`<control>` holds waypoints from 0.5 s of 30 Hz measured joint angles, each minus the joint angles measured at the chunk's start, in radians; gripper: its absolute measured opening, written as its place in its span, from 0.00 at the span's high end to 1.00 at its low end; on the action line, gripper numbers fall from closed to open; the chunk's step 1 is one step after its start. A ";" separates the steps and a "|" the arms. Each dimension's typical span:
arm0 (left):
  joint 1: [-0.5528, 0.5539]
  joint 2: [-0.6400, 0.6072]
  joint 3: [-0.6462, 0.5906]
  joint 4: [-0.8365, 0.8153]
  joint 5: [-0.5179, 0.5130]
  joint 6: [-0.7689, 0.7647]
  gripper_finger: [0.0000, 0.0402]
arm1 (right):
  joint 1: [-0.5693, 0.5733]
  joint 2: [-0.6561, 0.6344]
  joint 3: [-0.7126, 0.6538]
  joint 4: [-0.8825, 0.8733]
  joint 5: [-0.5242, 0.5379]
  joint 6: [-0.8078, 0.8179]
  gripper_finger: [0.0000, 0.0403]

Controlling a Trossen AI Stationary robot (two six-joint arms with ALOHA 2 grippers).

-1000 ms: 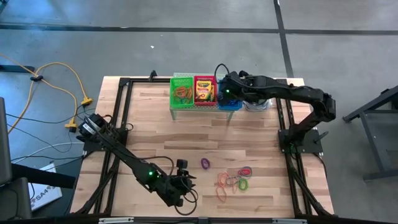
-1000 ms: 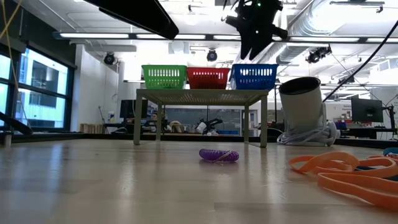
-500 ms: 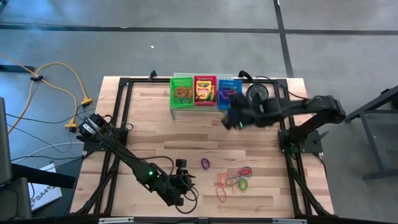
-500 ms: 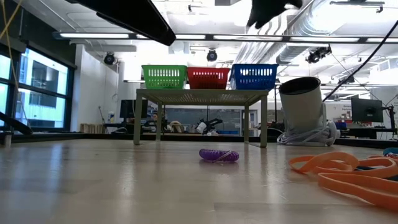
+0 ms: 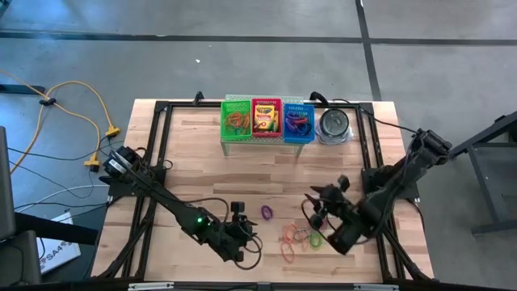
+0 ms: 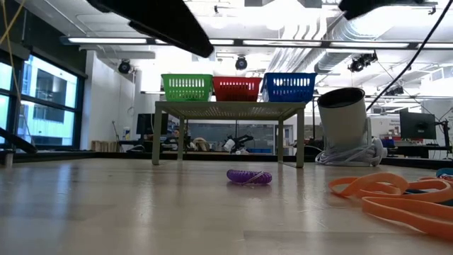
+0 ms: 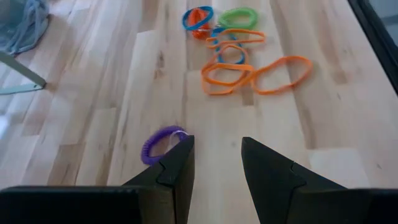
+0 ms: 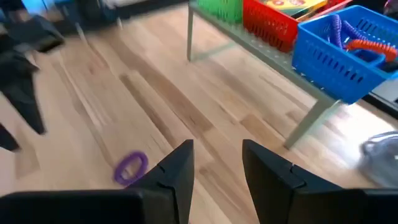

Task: Pick & Place Office Desk Supplies
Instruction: Put the orange rubber band into the green bin on the shelf

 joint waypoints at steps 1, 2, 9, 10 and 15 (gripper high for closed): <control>0.007 0.000 0.000 0.003 0.004 -0.008 0.68 | 0.022 0.000 -0.035 0.025 0.038 0.043 0.69; 0.015 0.000 0.000 0.007 0.020 -0.012 0.68 | 0.040 0.001 -0.061 0.039 0.072 0.086 0.69; 0.060 0.000 0.000 0.070 0.174 0.005 0.68 | 0.087 0.000 -0.106 0.051 0.154 0.168 0.69; 0.064 0.000 0.000 0.070 0.174 0.016 0.68 | 0.087 -0.001 -0.106 0.052 0.154 0.168 0.69; 0.085 0.000 0.000 0.071 0.174 0.019 0.68 | 0.087 -0.001 -0.106 0.053 0.124 0.117 0.69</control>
